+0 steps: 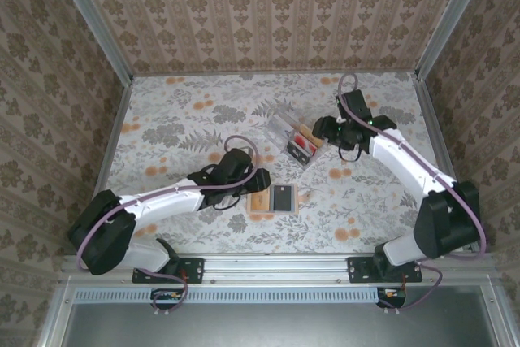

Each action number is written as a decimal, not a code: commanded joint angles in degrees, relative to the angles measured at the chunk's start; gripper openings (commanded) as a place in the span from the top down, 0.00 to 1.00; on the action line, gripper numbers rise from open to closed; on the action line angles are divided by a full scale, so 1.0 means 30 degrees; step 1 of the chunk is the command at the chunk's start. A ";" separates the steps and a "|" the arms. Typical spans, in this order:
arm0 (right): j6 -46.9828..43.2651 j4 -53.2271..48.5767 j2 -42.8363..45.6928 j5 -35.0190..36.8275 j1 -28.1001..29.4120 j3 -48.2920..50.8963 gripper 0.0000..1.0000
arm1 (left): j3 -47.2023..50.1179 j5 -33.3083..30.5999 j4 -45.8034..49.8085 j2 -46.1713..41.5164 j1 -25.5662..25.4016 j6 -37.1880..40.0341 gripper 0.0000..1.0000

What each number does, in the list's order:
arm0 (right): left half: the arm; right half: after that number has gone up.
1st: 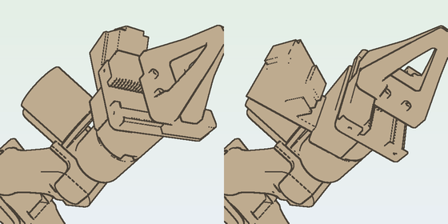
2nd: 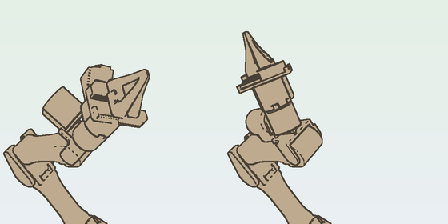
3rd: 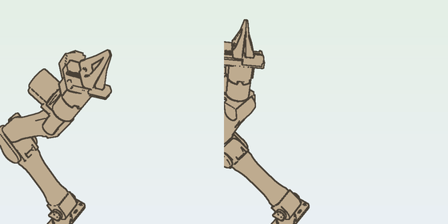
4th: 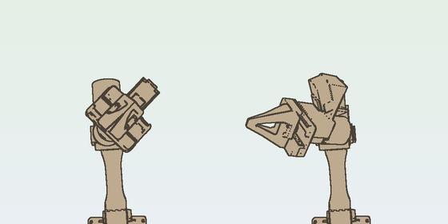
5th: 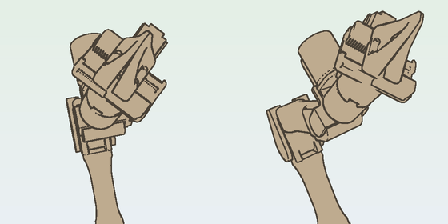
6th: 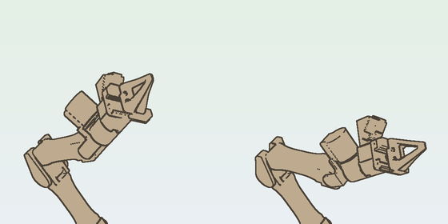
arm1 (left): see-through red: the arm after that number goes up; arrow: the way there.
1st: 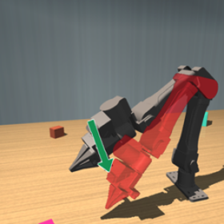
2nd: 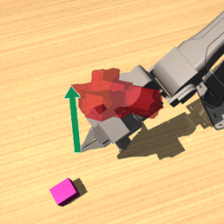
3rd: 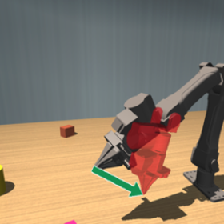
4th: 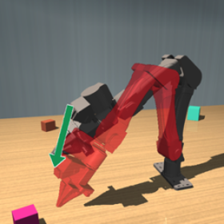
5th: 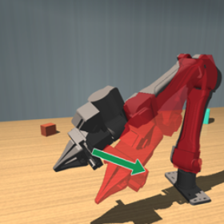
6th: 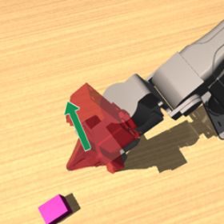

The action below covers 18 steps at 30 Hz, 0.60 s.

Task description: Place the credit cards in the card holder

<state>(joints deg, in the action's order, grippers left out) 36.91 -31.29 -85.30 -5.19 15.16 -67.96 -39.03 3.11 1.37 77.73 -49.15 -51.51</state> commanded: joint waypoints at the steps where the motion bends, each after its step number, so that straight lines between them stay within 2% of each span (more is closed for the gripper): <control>1: -0.1422 -0.0238 -0.1987 -0.1678 -0.0911 -0.1556 0.34 | -0.0054 -0.0335 0.0562 -0.0564 0.0439 0.0557 0.45; 9: -0.1550 0.0059 -0.5831 -0.4182 -0.1968 -0.4130 0.31 | -0.0292 -0.0129 0.0528 -0.0600 0.1073 0.0703 0.38; 14: -0.1579 0.0062 -0.6598 -0.5182 -0.2006 -0.4034 0.31 | -0.0344 0.0168 0.0417 -0.0372 0.1352 0.0726 0.38; 18: -0.1314 0.1393 -0.6318 -0.6774 -0.1991 -0.2945 0.31 | -0.0388 0.0359 0.0394 -0.0247 0.1511 0.0765 0.38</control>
<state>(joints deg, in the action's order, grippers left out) 33.12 -29.26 -104.64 -20.23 9.26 -78.43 -39.03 3.33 1.37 77.08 -45.01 -50.68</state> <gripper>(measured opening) 0.690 0.624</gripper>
